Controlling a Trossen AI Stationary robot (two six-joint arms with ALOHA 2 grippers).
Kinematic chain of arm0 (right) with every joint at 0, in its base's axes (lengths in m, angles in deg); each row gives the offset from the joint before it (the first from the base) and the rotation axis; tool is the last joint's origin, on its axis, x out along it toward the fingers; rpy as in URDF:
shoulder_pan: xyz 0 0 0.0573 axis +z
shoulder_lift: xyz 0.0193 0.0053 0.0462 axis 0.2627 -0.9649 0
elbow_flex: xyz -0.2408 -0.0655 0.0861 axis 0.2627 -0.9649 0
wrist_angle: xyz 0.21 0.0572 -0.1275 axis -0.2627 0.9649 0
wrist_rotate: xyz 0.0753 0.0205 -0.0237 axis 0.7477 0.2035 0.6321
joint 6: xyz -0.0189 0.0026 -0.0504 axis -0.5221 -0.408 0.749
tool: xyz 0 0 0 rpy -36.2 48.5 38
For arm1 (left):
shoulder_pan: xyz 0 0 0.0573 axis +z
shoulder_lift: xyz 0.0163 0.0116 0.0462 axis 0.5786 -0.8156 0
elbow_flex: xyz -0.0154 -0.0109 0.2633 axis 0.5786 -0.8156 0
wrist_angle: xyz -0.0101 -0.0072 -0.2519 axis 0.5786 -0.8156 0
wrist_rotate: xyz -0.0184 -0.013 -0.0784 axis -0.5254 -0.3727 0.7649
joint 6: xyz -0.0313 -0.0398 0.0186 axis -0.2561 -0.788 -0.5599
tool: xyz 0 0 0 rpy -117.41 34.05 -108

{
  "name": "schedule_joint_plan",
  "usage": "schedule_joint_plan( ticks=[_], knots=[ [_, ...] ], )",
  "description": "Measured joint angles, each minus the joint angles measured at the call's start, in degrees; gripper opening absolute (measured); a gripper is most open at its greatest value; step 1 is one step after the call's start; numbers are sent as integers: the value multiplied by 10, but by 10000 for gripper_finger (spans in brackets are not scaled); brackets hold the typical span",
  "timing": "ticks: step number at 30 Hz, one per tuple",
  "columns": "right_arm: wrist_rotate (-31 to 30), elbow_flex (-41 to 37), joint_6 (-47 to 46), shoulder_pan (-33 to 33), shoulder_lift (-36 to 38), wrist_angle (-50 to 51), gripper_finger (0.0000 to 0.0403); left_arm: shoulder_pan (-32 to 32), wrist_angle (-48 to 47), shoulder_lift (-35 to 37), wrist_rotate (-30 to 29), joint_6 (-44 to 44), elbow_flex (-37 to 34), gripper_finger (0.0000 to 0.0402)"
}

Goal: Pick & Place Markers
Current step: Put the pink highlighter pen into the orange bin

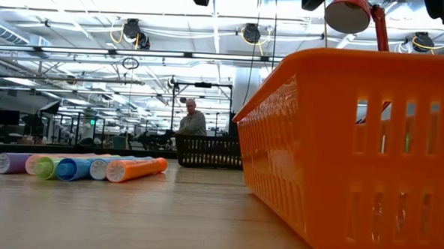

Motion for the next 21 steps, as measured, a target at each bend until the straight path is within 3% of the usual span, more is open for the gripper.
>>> schedule_joint_plan(
  ticks=[6,13,14,16,21],
  knots=[
    [0,0,8,0,0,6,150,10,-1,0,1,-4,0,59],
    [-1,0,39,-1,0,8,46,24,-15,0,23,-29,0,59],
    [-1,0,46,0,0,9,45,25,-15,0,23,-30,0,59],
    [-1,0,56,2,0,9,45,25,-15,0,23,-38,0,76],
    [3,0,68,5,2,10,45,16,-17,0,16,-81,0,164]
  ],
)
